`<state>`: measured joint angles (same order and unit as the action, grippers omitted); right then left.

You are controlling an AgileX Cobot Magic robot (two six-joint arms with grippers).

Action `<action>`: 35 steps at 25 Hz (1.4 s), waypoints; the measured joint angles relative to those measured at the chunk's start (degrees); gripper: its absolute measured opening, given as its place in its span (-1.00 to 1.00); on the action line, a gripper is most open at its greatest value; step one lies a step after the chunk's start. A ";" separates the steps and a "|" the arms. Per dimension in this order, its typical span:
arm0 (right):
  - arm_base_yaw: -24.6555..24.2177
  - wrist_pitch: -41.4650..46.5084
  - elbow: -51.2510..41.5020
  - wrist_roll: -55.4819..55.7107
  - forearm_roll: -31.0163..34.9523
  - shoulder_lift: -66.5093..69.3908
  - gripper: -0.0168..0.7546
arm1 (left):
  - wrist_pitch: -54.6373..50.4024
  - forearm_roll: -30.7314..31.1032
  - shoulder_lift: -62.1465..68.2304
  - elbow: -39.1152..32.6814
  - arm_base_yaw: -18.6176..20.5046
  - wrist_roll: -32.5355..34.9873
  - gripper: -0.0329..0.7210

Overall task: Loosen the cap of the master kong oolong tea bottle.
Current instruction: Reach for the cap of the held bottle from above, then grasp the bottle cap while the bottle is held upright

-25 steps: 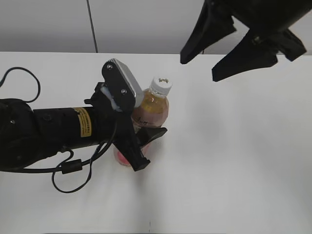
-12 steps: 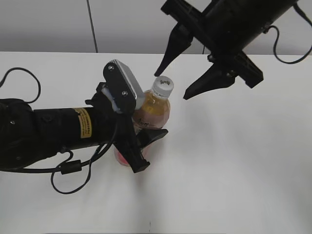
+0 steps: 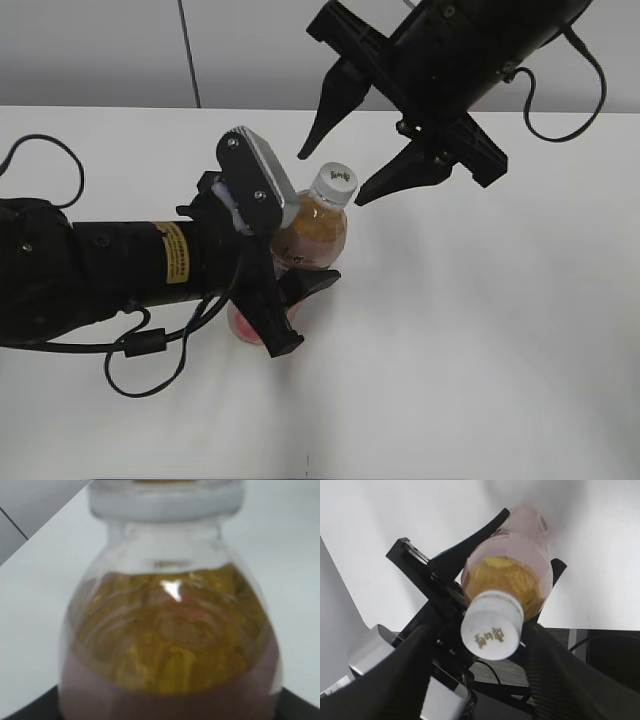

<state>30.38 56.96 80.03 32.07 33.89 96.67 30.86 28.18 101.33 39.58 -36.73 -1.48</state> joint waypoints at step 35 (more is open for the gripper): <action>0.10 0.68 0.24 -5.01 -2.90 1.72 -0.23 | -0.14 1.50 0.00 0.09 -0.11 0.40 0.18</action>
<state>30.48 57.64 80.27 27.06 30.99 98.39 30.72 29.68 101.33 39.68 -36.84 -1.08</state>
